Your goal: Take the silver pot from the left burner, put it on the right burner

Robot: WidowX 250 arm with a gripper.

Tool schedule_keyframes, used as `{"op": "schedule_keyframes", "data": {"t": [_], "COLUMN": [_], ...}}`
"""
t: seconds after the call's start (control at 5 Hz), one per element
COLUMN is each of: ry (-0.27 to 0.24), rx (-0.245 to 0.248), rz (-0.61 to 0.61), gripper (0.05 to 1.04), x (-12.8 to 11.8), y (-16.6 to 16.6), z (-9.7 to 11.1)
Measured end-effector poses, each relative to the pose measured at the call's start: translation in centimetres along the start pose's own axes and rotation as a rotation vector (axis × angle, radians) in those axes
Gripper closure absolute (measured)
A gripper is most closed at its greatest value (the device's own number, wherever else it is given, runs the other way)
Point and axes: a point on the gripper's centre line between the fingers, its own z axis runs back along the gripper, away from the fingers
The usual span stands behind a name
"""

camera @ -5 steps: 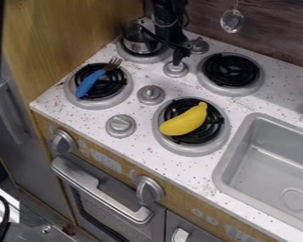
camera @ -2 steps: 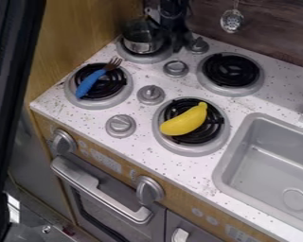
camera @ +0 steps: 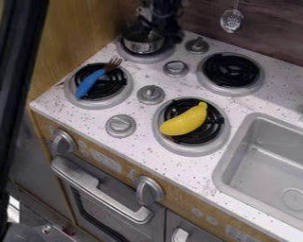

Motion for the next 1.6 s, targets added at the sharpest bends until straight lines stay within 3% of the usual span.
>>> {"op": "schedule_keyframes", "data": {"t": [0.2,0.4,0.8,1.0,1.2,1.4,1.6], "ry": [0.033,0.008,0.026,0.008,-0.031,-0.110,-0.125], "rx": [-0.009,-0.028,-0.026,-0.035,-0.035,-0.054,-0.076], "rz": [0.000,0.011,-0.032,-0.053,-0.129,-0.238,-0.354], "gripper": [0.085,0.133,0.684,0.927,0.999,1.003,1.003], "x": [-0.5,-0.1,-1.5,-1.7,-1.3,0.3,0.3], "y": [0.4,-0.1,-1.1,-1.4,-1.9,-4.4,-8.6], "z": [-1.2,-1.3,-2.0,-1.8,-0.6,2.1,4.5]}}
